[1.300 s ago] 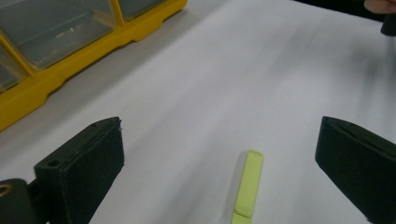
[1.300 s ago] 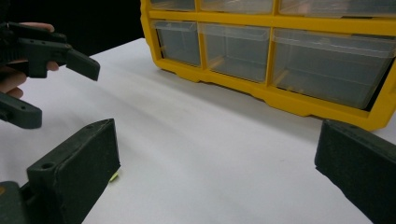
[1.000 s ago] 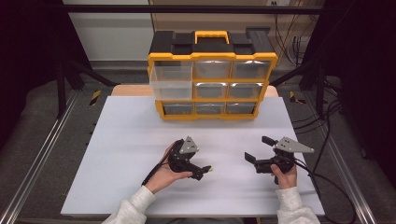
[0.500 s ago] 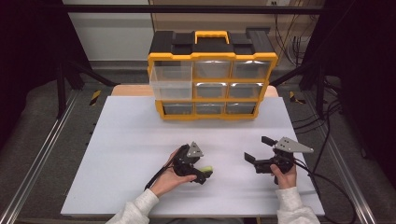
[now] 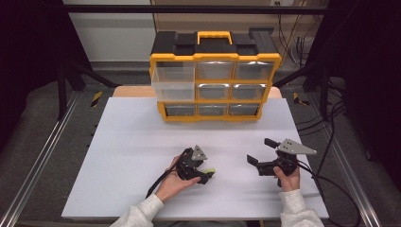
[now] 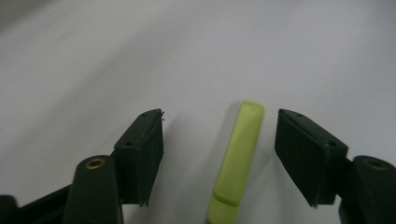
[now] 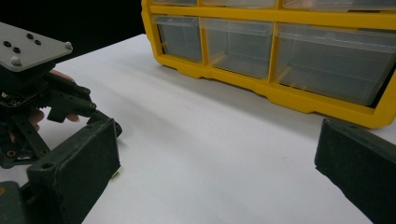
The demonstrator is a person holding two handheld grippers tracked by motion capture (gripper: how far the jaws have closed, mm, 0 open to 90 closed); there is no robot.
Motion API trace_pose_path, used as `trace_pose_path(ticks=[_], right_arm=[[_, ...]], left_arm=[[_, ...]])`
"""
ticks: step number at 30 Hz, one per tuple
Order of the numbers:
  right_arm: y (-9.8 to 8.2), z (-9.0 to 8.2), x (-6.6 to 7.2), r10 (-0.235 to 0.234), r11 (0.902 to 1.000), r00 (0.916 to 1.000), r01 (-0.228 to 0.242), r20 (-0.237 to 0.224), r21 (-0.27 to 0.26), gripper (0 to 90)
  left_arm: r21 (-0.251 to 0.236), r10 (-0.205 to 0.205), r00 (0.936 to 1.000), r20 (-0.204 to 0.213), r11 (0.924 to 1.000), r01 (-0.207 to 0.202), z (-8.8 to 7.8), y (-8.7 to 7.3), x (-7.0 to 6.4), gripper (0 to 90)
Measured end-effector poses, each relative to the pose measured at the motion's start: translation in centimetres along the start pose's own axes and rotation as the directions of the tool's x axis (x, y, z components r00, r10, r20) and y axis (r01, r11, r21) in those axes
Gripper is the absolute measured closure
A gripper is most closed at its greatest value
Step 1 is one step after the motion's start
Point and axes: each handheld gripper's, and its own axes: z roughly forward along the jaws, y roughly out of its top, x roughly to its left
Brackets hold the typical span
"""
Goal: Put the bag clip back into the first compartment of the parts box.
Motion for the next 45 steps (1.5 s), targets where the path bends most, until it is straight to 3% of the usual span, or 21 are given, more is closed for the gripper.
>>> trace_pose_path(ticks=[22,32,45], right_arm=[[0.01,-0.01,0.0,0.0,1.0,1.0,0.0,-0.001,0.0,0.5],[0.01,-0.02,0.01,0.002,1.0,1.0,-0.002,-0.003,0.0,0.5],[-0.01,0.04,0.01,0.003,1.0,1.0,-0.003,-0.003,0.004,0.5]], left_arm=[[0.009,0.015,0.9996,0.022,0.9999,-0.015,-0.08,0.0,-0.47,67.6],[0.009,0.013,0.9997,0.018,0.9999,-0.013,-0.04,-0.05,-0.55,76.8],[-0.003,-0.002,0.9994,0.035,1.0,0.002,-0.29,-0.01,-0.44,77.3]])
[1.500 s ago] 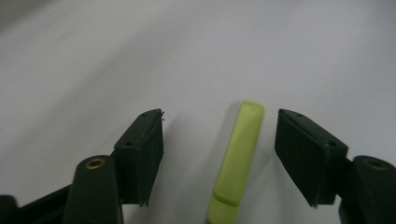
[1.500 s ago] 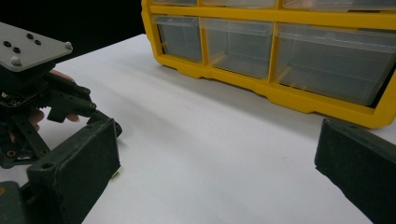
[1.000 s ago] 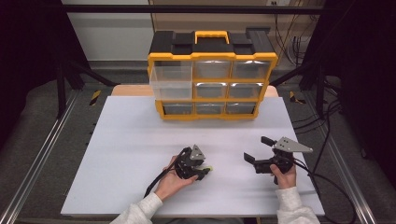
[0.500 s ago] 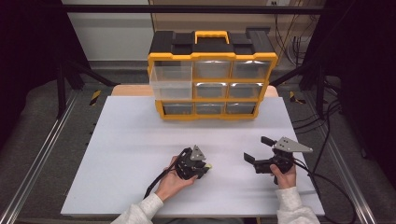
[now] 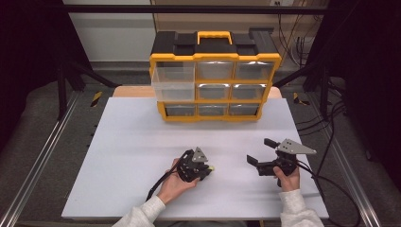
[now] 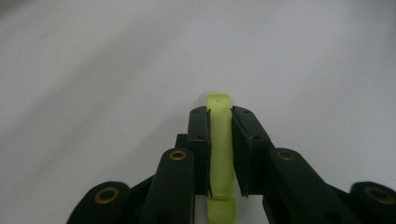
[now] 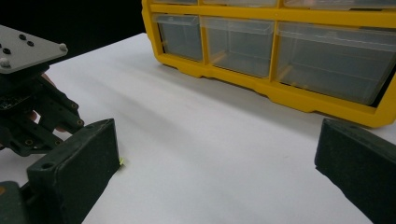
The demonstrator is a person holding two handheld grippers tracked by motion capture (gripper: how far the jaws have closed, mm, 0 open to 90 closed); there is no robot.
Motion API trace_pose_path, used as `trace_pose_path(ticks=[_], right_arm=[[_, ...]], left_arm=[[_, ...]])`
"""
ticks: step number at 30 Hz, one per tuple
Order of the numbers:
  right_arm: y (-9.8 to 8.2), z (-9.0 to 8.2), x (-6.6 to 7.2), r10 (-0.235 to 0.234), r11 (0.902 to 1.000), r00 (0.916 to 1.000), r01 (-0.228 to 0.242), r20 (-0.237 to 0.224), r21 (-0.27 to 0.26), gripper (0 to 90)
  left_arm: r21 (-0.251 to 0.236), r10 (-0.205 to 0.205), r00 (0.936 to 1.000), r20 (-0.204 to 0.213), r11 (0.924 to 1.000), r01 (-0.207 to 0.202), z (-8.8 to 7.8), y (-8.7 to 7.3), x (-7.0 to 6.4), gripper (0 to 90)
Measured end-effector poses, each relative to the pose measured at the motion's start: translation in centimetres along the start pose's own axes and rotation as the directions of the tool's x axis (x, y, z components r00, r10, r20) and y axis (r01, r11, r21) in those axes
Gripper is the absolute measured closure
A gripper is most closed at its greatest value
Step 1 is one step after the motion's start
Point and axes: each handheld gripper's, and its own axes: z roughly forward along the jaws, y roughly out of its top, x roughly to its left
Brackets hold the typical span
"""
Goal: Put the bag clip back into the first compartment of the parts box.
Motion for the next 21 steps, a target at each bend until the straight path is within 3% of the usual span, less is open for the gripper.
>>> trace_pose_path(ticks=[21], right_arm=[[0.0,0.0,0.0,0.002,1.0,1.0,-0.002,-0.003,-0.002,0.5]], left_arm=[[-0.068,-0.029,0.9995,0.008,0.9973,0.03,-3.5,1.2,0.6,77.5]])
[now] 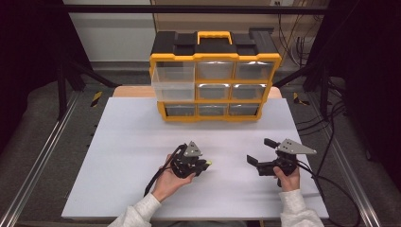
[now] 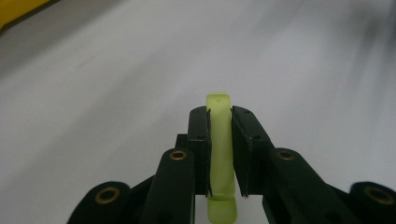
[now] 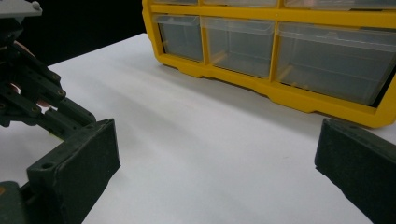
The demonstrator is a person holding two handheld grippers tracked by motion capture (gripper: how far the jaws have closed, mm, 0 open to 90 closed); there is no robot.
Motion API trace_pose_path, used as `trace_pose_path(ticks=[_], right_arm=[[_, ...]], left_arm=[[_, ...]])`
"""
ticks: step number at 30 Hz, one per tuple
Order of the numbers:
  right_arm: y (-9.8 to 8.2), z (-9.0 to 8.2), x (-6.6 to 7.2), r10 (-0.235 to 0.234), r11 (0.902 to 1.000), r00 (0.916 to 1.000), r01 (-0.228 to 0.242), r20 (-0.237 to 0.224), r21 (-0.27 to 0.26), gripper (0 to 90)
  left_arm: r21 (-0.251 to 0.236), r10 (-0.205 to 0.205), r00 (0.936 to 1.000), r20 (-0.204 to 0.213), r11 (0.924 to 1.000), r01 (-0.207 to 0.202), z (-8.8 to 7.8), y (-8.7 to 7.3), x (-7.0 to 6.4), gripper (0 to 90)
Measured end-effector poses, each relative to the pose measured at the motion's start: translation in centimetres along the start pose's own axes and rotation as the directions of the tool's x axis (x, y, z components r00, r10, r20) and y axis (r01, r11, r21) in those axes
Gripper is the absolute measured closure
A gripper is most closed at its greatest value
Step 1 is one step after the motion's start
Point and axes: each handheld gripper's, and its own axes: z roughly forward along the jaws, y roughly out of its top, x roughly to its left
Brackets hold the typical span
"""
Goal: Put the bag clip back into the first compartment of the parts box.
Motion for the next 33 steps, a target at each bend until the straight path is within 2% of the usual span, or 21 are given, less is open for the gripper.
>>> trace_pose_path(ticks=[10,33], right_arm=[[0.0,-0.1,0.0,0.0,1.0,1.0,0.0,-0.001,0.0,0.5],[0.0,0.0,0.0,0.001,1.0,1.0,-0.001,-0.001,0.0,0.5]], left_arm=[[-0.031,-0.022,0.9998,-0.001,0.9993,0.022,-1.9,0.6,0.5,77.5],[-0.13,-0.048,0.9975,-0.052,0.9907,0.041,-7.1,1.5,1.7,77.5]])
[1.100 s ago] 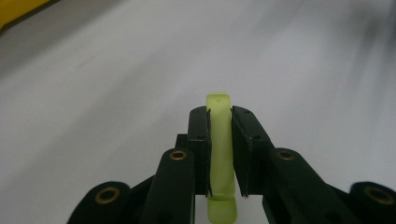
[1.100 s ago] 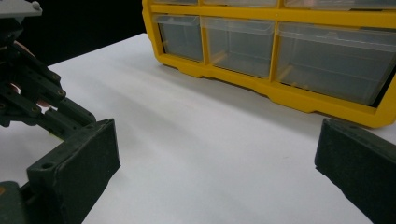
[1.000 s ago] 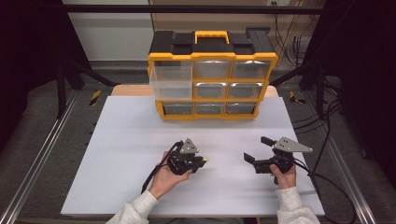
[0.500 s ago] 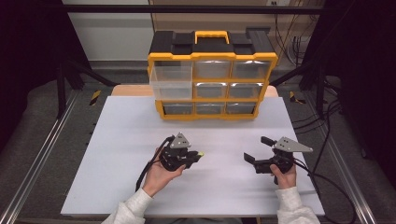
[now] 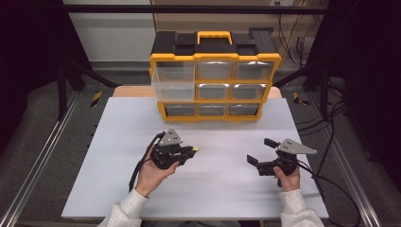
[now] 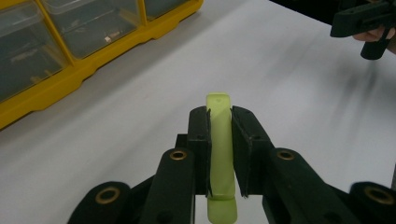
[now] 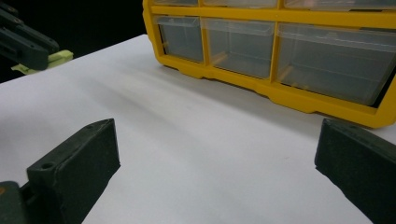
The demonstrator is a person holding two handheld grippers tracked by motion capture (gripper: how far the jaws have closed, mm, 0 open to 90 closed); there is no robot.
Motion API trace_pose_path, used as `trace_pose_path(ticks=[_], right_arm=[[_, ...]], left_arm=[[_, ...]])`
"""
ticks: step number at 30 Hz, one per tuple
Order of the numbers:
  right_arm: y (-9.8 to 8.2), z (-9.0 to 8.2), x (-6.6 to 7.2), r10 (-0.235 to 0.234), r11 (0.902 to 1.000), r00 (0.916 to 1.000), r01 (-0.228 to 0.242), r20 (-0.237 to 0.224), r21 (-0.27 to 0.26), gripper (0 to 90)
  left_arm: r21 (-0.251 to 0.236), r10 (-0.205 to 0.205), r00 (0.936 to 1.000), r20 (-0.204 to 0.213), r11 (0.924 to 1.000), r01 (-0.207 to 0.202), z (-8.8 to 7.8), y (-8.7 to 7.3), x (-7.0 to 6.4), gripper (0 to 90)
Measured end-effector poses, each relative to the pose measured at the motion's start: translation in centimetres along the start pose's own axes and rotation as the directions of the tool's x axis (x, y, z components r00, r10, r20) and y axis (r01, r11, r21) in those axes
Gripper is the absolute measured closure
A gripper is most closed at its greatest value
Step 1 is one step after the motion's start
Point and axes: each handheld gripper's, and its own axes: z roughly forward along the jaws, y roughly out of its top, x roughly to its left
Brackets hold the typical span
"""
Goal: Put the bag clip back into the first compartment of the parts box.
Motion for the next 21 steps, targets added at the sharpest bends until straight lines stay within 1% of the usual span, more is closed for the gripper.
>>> trace_pose_path(ticks=[10,21], right_arm=[[0.0,0.0,0.0,0.003,1.0,1.0,-0.003,-0.001,-0.001,0.5],[0.0,0.1,0.0,0.003,1.0,1.0,-0.003,0.008,0.002,0.5]], left_arm=[[-0.049,-0.021,0.9996,-0.019,0.9986,0.02,-2.3,0.5,0.8,77.5],[-0.097,-0.047,0.998,-0.043,0.9944,0.042,-4.6,0.9,1.8,77.5]])
